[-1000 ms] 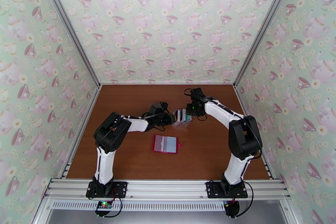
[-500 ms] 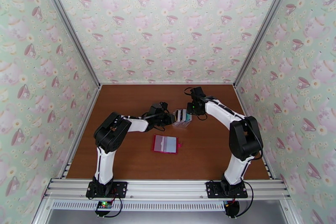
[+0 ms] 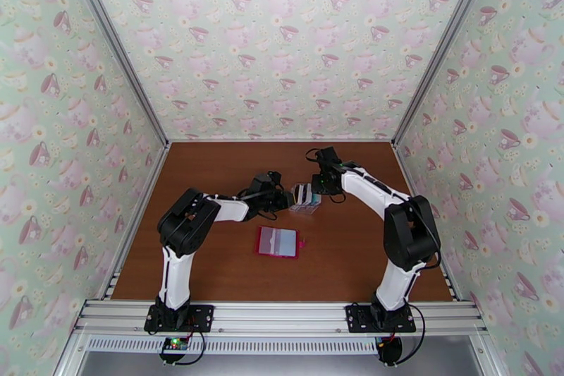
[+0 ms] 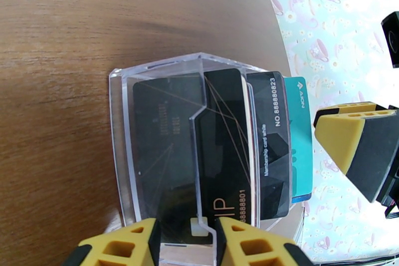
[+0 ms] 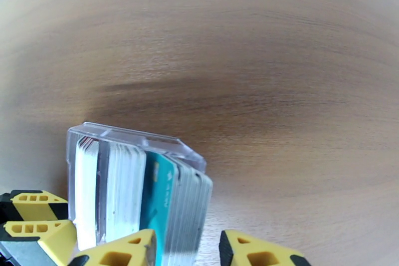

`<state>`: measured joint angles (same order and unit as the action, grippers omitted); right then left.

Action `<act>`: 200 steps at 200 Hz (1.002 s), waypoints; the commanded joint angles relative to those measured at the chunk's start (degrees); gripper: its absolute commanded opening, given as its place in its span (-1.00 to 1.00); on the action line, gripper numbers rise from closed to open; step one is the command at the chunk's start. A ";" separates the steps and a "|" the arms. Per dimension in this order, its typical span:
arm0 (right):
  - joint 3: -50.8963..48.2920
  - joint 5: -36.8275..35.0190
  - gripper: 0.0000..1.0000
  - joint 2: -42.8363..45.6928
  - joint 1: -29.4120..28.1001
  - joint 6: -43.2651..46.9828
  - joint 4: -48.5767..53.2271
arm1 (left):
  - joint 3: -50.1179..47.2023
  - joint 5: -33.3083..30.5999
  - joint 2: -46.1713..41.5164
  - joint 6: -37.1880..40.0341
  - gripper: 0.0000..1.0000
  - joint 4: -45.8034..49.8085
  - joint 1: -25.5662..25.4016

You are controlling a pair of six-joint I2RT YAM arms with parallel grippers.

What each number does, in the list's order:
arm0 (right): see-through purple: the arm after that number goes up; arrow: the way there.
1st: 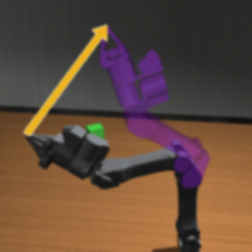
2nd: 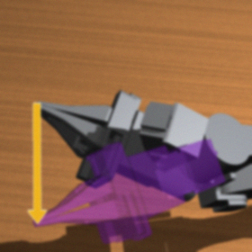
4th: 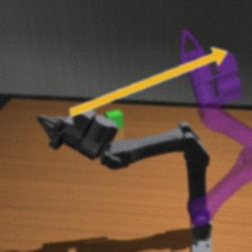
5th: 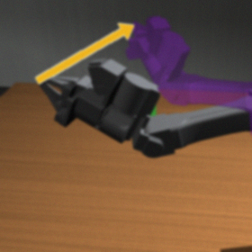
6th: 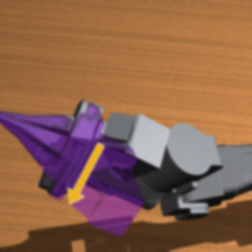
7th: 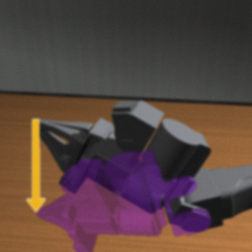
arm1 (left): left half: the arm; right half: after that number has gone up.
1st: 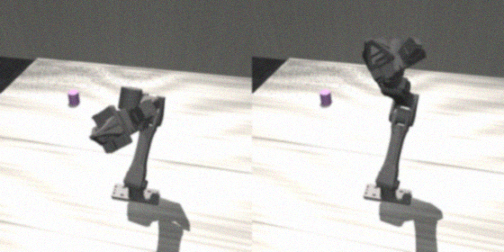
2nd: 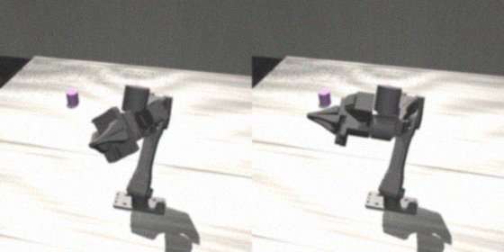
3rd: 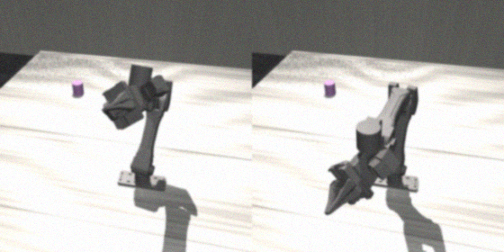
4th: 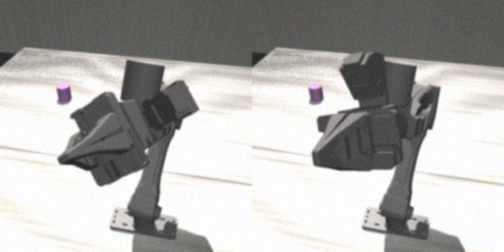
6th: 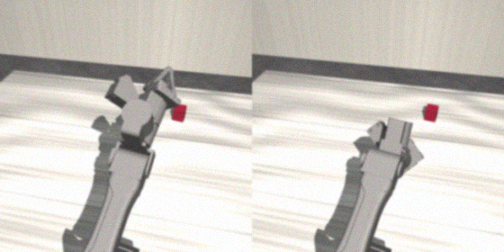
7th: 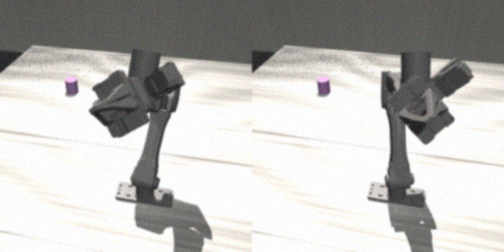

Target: Put the credit cards into the card holder

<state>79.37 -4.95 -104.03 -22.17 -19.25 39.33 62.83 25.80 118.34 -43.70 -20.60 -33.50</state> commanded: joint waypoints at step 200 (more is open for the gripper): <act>3.62 -18.37 -0.14 -4.51 -7.21 -0.12 8.32 | -4.38 -0.38 1.45 -4.16 -0.32 1.02 -0.84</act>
<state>80.90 -17.26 -107.15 -28.93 -19.40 43.70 60.47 25.89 118.34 -47.20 -25.21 -33.95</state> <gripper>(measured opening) 0.416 0.342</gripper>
